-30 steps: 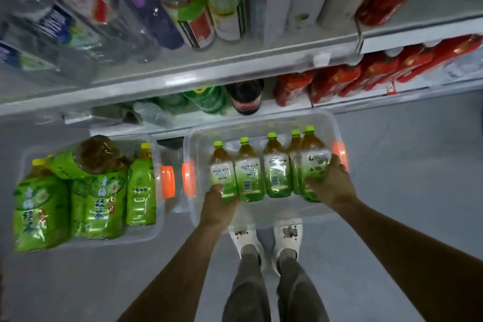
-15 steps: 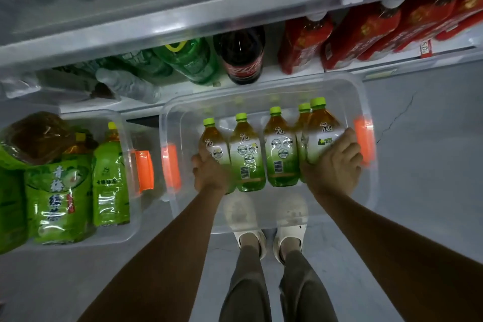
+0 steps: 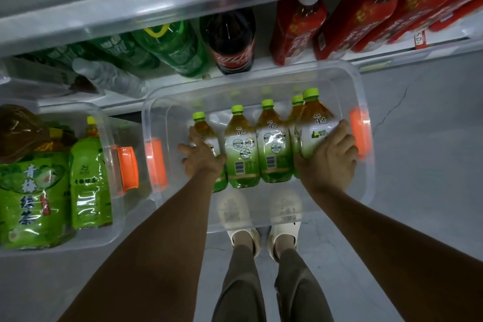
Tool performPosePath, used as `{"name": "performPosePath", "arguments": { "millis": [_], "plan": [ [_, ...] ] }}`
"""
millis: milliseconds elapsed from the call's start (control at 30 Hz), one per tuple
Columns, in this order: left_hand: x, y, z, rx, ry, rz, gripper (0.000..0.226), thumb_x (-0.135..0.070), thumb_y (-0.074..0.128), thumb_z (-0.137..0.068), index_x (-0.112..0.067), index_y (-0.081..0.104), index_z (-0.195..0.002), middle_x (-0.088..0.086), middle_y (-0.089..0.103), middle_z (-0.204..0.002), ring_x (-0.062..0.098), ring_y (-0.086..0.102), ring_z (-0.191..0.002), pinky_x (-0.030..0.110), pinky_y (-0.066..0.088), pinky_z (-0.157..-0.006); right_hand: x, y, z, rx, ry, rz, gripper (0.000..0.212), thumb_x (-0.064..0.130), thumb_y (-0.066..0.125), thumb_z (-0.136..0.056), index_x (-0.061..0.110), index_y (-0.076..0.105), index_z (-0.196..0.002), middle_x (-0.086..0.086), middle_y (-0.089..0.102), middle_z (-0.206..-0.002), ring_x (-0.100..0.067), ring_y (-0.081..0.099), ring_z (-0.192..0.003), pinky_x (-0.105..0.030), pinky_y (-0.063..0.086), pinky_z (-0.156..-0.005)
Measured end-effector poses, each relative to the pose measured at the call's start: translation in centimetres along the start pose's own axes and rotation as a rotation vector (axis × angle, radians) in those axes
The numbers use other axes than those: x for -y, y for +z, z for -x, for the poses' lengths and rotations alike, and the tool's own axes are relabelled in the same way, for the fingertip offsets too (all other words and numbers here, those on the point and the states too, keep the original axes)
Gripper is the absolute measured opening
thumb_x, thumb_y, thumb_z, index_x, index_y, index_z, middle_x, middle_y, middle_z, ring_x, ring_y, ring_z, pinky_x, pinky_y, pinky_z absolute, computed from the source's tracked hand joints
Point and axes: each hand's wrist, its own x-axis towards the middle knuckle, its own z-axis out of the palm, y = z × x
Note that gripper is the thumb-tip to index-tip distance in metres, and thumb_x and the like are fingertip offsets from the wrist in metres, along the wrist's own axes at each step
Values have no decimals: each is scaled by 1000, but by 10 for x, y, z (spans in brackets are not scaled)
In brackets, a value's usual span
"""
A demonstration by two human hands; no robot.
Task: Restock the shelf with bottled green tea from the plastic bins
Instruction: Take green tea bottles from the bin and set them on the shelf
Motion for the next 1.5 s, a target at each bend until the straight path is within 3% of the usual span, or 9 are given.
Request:
{"name": "performPosePath", "arguments": {
  "millis": [367,567,700,833,1000,1100,1200,1400,1500],
  "plan": [
    [12,-68,59,39,103,145,98,-26,81,-78,-27,19,-153,21,31,-141,46,52,-119,43,48,-99,-1,-74,10,318,46,-317,101,23,83,-66,9,21,-143,-17,41,-131,-40,42,-122,-50,44,-97],
    [15,-133,124,195,142,599,82,-23,87,-65,-27,43,-134,6,64,-117,26,66,-102,43,58,-84,4,-142,27,484,77,-631,105,46,85,-30,21,39,-121,-5,60,-112,-26,61,-103,-45,56,-87],
    [14,-180,175,312,219,717,78,-14,81,-80,-36,40,-142,3,66,-114,28,70,-99,34,55,-60,13,-216,48,573,21,-827,52,1,88,-63,23,51,-93,4,64,-89,-15,65,-84,-21,51,-64],
    [17,-235,224,388,355,782,84,-25,86,-72,-41,41,-141,1,66,-123,21,70,-102,34,58,-66,19,-279,68,642,-21,-979,66,4,86,-67,20,47,-118,1,66,-99,-13,64,-87,-24,49,-64],
    [21,-295,273,508,441,931,100,-29,89,-49,-45,44,-137,16,57,-137,33,64,-118,62,46,-103,29,-354,90,659,-120,-1092,77,9,88,-61,22,47,-125,-5,69,-109,-25,69,-94,-35,55,-75],
    [16,-324,307,541,527,1032,86,-8,81,-65,-37,47,-139,11,68,-123,31,67,-107,50,55,-94,37,-398,104,646,-179,-1147,105,20,92,-41,17,48,-135,-10,72,-110,-29,72,-91,-39,59,-72],
    [2,-349,343,509,512,1152,70,-6,79,-77,-23,49,-137,10,74,-104,29,70,-88,39,62,-69,49,-441,123,614,-251,-1216,89,14,86,-50,13,51,-132,-12,73,-104,-28,73,-83,-33,57,-63],
    [-9,-401,390,353,645,1341,68,-31,87,-60,-18,63,-122,12,77,-100,27,76,-82,43,63,-66,76,-520,164,456,-418,-1296,91,37,89,-40,15,56,-123,-8,76,-93,-26,74,-80,-35,57,-65],
    [-12,-431,408,276,777,1284,88,-45,97,-49,-23,61,-126,13,75,-109,34,73,-98,57,58,-85,84,-555,180,391,-498,-1323,96,47,90,-39,18,53,-123,-7,76,-97,-26,75,-81,-36,58,-66]
  ]
}}
